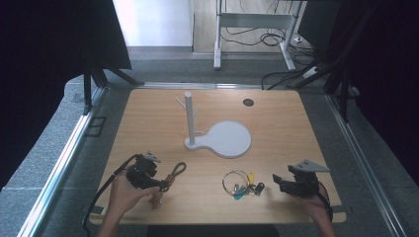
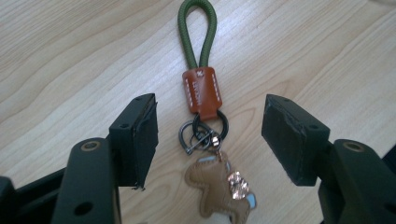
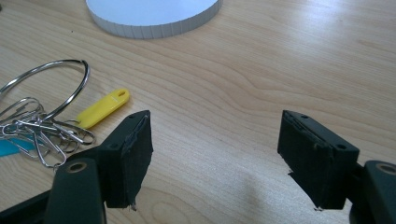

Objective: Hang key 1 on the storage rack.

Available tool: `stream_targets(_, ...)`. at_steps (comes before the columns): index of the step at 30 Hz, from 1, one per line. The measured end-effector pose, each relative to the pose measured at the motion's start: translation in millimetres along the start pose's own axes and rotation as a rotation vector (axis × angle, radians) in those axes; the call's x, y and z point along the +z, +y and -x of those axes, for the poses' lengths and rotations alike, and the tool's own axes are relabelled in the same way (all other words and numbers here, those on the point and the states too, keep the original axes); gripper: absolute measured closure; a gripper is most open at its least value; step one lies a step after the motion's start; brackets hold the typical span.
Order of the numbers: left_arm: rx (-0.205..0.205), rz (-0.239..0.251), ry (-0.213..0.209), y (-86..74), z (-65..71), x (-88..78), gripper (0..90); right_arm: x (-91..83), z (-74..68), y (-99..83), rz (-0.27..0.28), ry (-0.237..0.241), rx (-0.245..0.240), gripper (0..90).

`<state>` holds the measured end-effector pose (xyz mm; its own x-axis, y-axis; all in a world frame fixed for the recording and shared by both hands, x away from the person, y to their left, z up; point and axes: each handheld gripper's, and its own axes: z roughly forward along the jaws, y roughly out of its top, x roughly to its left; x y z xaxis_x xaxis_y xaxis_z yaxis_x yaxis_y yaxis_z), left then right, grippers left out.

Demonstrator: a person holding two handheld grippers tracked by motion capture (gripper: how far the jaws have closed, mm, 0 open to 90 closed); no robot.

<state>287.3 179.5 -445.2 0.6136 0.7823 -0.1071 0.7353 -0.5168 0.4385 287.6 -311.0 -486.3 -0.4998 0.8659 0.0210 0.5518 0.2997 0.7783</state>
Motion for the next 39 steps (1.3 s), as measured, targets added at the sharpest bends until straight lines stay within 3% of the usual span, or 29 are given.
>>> stream_targets(16,-0.025,-0.090,0.017,13.3,-0.8,34.6,40.3,5.9,-4.2,-3.2,-0.031,-0.004,-0.012,26.8)
stream_targets(28,-0.048,-0.098,0.018,17.3,-1.5,46.2,44.6,6.3,-4.7,-3.4,-0.036,0.000,-0.011,26.8)
stream_targets(39,-0.041,-0.115,0.062,17.0,0.9,51.6,56.0,6.0,-6.4,-3.5,-0.042,-0.003,-0.019,26.8)
